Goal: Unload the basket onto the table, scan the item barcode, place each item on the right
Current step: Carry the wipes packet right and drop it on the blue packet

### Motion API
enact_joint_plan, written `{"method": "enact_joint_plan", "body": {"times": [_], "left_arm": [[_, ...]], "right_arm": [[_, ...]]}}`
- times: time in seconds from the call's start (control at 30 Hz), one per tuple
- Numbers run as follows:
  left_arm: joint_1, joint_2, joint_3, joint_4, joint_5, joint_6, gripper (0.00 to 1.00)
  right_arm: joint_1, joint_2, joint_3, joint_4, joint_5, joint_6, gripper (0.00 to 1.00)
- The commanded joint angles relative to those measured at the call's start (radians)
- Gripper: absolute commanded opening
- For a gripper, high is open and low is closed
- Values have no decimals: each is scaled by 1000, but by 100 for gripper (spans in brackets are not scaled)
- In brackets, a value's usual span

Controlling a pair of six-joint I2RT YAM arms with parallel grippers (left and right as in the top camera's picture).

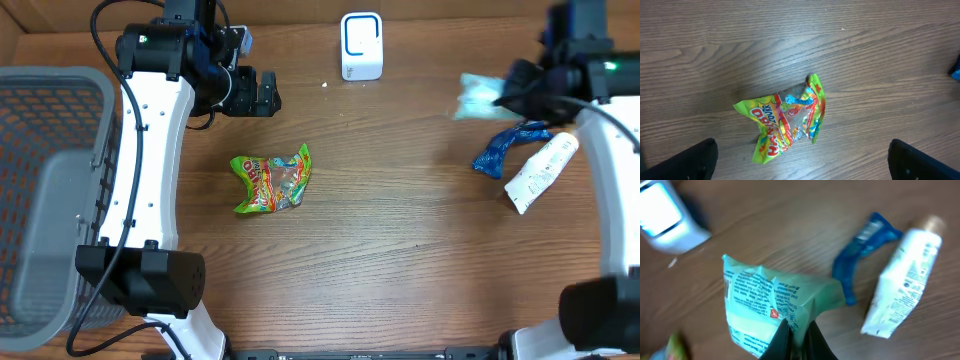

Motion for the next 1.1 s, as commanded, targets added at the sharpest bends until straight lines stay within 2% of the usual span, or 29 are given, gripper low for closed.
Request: {"method": "enact_joint_plan", "body": {"times": [0.0, 0.13, 0.27, 0.3, 0.33, 0.43, 0.47, 0.5, 0.57, 0.63, 0.83, 0.93, 1.07], "left_arm": [[-7, -5, 17, 0, -3, 19, 100], [-7, -5, 17, 0, -3, 19, 100], [-7, -5, 17, 0, -3, 19, 100], [-7, -5, 17, 0, -3, 19, 100], [-7, -5, 17, 0, -3, 19, 100], [-7, -5, 17, 0, -3, 19, 99], [-7, -5, 16, 0, -3, 19, 100], [-7, -5, 17, 0, -3, 19, 100], [-7, -5, 17, 0, -3, 19, 100], [-7, -5, 17, 0, -3, 19, 100], [-7, -5, 17, 0, -3, 19, 100], [-7, -5, 17, 0, -3, 19, 100], [-7, -5, 17, 0, -3, 19, 100]], "right_arm": [[-136, 1, -109, 68, -75, 84, 4], [-257, 19, -212, 151, -116, 83, 4], [-304, 26, -282, 193, -124, 82, 4], [-305, 26, -293, 198, -122, 81, 9], [-305, 26, -302, 201, -120, 74, 19], [-305, 26, -306, 203, -117, 41, 68], [-305, 26, -305, 203, -118, 38, 74], [-305, 26, -301, 203, -124, 29, 84], [-305, 26, -287, 190, -128, 29, 92], [-305, 26, -261, 168, -153, 20, 93], [-254, 26, -139, 118, -430, -107, 93], [-169, 26, -137, 150, -550, -109, 92], [-20, 52, -140, 205, -581, -105, 92]]}}
